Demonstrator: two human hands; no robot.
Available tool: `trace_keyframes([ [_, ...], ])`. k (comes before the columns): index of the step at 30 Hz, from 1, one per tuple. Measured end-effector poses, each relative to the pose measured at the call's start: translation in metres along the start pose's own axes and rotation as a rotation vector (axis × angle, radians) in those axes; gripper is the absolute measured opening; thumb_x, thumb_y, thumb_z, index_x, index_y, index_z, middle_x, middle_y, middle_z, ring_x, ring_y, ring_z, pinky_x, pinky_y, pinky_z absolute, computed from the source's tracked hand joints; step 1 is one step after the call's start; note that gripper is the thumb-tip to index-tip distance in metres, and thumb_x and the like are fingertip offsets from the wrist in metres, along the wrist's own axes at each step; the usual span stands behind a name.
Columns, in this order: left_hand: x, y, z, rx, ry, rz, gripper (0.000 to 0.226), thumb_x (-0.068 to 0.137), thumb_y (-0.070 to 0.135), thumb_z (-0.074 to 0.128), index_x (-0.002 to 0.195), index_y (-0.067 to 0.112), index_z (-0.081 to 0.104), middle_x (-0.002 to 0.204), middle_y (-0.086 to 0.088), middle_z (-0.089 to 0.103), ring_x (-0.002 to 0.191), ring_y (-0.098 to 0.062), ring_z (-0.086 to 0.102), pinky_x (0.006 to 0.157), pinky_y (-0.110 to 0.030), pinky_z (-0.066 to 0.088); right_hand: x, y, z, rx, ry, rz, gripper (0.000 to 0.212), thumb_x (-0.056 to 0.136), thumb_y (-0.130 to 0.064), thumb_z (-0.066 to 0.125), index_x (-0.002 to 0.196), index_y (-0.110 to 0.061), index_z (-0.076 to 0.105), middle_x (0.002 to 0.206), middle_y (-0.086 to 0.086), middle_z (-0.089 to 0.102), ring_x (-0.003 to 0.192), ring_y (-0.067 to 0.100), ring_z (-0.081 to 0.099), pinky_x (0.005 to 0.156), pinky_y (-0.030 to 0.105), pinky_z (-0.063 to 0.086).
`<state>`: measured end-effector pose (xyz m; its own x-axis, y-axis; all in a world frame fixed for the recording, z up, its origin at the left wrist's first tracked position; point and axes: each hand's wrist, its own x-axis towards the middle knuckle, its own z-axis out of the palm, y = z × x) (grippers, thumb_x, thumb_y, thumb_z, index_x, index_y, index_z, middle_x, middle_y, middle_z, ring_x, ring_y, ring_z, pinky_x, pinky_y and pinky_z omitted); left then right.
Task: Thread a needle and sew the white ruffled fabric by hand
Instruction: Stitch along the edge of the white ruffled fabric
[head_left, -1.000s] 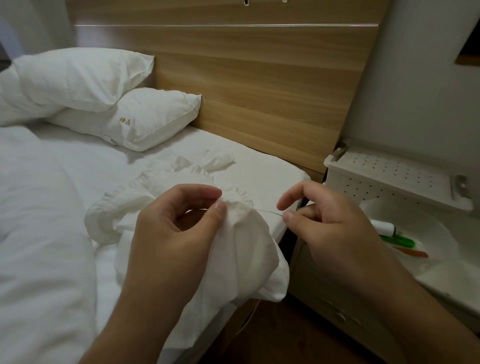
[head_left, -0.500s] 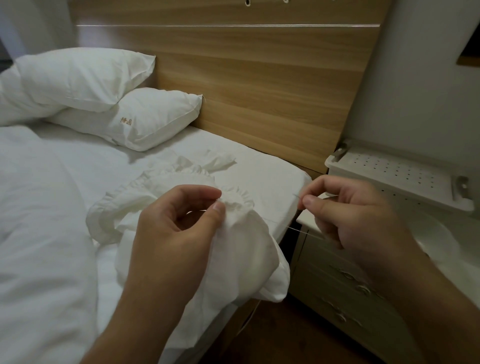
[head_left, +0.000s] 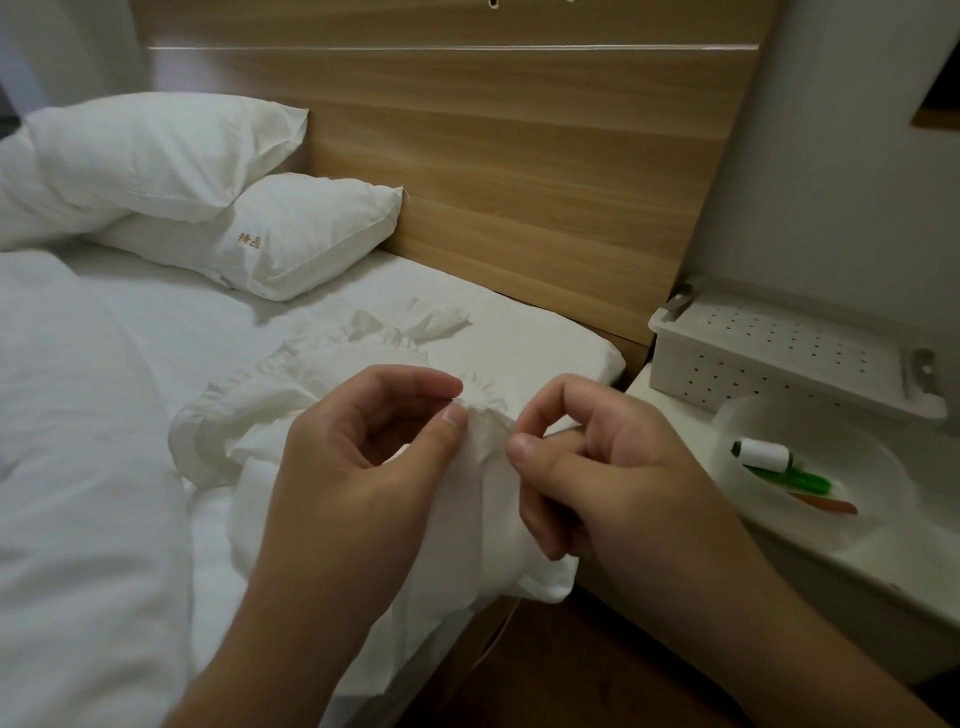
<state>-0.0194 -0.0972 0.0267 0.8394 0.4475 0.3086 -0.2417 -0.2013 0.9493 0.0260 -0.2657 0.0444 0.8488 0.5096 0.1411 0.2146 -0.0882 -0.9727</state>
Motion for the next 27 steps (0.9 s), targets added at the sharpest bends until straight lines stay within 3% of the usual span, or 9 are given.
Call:
trace_keyframes([
  [19, -0.0010, 0.0036, 0.0013, 0.008, -0.027, 0.029, 0.018, 0.089, 0.006, 0.079, 0.098, 0.021, 0.080, 0.091, 0.010, 0.081, 0.092, -0.005, 0.077, 0.080, -0.013, 0.057, 0.0008, 0.0043, 0.0056, 0.004, 0.001, 0.035, 0.013, 0.103, -0.013, 0.056, 0.091, -0.010, 0.060, 0.049, 0.008, 0.057, 0.041, 0.014, 0.043, 0.046, 0.022, 0.038],
  [24, -0.0019, 0.0039, 0.0017, -0.007, -0.030, 0.025, 0.017, 0.088, 0.004, 0.079, 0.097, 0.019, 0.080, 0.090, 0.008, 0.081, 0.090, -0.005, 0.077, 0.078, -0.014, 0.058, 0.0006, 0.0054, 0.0056, 0.007, 0.014, 0.050, 0.013, 0.103, -0.012, 0.055, 0.092, -0.009, 0.060, 0.048, 0.008, 0.056, 0.039, 0.010, 0.043, 0.045, 0.017, 0.038],
  [27, -0.0018, 0.0032, 0.0023, -0.014, -0.018, 0.027, 0.017, 0.088, 0.003, 0.080, 0.097, 0.018, 0.080, 0.090, 0.005, 0.080, 0.085, -0.010, 0.078, 0.077, -0.021, 0.062, 0.0001, 0.0056, 0.0065, -0.003, 0.022, 0.055, 0.012, 0.104, -0.014, 0.056, 0.093, -0.013, 0.061, 0.049, 0.007, 0.056, 0.040, 0.010, 0.044, 0.045, 0.018, 0.038],
])
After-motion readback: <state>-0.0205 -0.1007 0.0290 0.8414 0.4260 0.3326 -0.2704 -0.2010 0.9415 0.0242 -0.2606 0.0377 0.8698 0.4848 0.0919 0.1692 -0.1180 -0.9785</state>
